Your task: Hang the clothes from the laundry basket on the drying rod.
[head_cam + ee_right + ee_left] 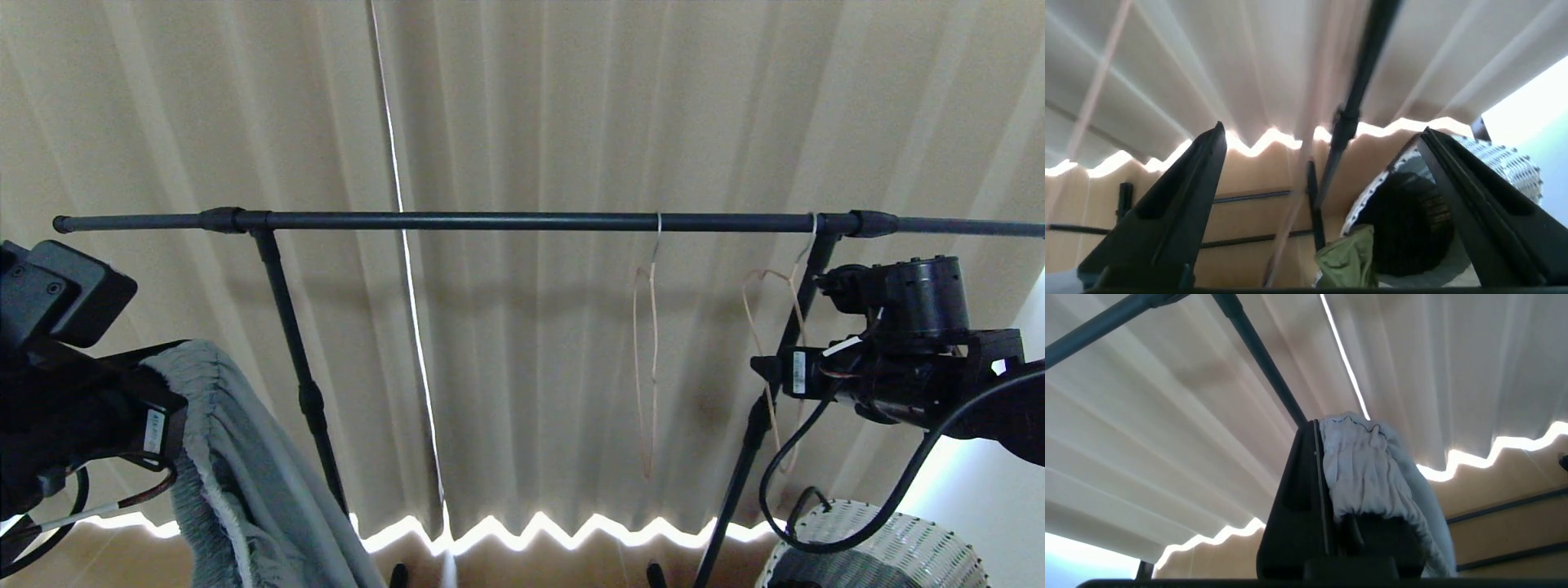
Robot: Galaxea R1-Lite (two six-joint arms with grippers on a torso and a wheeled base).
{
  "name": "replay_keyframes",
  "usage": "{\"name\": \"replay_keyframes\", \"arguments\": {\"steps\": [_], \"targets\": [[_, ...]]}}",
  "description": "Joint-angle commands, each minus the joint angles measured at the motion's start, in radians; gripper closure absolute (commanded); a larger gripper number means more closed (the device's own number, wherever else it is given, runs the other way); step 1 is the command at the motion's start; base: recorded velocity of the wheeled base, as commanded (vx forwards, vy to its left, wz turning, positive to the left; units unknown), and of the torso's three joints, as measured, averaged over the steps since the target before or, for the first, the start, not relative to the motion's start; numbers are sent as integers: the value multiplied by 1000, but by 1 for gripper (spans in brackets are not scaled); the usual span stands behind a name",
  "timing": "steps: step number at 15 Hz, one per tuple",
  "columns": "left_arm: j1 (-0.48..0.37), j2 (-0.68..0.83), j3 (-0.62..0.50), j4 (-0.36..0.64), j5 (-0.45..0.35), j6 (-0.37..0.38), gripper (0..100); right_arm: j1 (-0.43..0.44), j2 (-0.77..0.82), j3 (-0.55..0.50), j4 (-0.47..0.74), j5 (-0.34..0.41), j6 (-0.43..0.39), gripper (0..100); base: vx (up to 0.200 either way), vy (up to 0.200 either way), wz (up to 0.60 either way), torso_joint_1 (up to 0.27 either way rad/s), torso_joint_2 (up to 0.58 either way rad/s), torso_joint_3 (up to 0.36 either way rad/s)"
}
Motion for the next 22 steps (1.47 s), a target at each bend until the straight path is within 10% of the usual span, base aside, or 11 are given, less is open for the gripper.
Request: {"name": "replay_keyframes", "arguments": {"steps": [1,22], "targets": [[0,-3,3,-1,0,1,100,-26,23,-3,-1,0,0,100,0,0,0,0,0,0],[-3,0,20,-2,2,16,100,8,-270,161,-14,-3,-91,100,0,0,0,0,0,0]]}}
